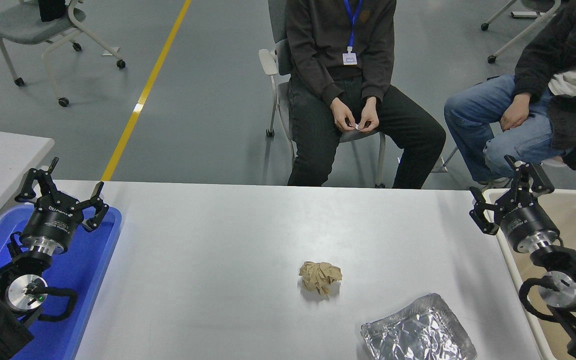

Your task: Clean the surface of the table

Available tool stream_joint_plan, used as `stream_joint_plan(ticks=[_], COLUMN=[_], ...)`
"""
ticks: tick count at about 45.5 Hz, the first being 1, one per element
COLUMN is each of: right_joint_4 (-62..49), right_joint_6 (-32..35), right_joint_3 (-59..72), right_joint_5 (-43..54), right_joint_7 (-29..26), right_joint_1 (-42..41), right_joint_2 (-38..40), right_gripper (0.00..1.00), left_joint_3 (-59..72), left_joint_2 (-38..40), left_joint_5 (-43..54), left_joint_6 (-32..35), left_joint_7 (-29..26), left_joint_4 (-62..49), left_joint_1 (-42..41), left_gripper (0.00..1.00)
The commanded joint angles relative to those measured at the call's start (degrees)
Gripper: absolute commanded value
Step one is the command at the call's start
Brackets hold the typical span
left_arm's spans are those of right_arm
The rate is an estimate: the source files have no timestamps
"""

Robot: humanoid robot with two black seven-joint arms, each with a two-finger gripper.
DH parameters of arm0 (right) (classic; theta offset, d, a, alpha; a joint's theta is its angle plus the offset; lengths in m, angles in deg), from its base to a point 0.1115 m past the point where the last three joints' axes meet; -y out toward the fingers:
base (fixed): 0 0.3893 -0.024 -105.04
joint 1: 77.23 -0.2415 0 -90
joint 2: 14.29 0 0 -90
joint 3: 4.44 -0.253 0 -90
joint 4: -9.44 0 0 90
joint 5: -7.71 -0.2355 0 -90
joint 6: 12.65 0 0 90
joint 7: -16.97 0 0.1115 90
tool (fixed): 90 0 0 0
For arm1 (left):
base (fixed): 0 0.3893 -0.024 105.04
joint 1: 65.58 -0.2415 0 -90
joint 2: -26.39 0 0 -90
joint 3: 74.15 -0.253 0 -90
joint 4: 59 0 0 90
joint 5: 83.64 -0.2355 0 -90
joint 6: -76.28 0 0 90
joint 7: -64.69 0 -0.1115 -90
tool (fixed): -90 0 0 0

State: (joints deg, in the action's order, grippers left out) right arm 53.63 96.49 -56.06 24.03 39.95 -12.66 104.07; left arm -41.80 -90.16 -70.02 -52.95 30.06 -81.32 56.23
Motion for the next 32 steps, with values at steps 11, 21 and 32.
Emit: stream_joint_plan(ticks=[11, 21, 32], right_joint_4=[13.0, 17.3, 25.4], right_joint_6=[5.6, 5.6, 5.4], right_joint_3=[10.5, 11.1, 11.0], right_joint_5=[4.5, 17.2, 31.8], right_joint_7=[-0.6, -0.6, -0.6], right_joint_1=[0.7, 0.7, 0.6], right_joint_2=[14.3, 16.5, 20.3], right_gripper=[1.0, 1.0, 1.0], left_joint_3=[0.0, 0.0, 0.0], left_joint_2=[0.0, 0.0, 0.0], left_joint_5=[0.0, 0.0, 0.0], left_joint_6=[0.0, 0.0, -0.1], left_joint_7=[0.0, 0.0, 0.0], left_joint_4=[0.0, 0.0, 0.0], left_joint_1=[0.0, 0.0, 0.0], left_gripper=[1.0, 1.0, 1.0])
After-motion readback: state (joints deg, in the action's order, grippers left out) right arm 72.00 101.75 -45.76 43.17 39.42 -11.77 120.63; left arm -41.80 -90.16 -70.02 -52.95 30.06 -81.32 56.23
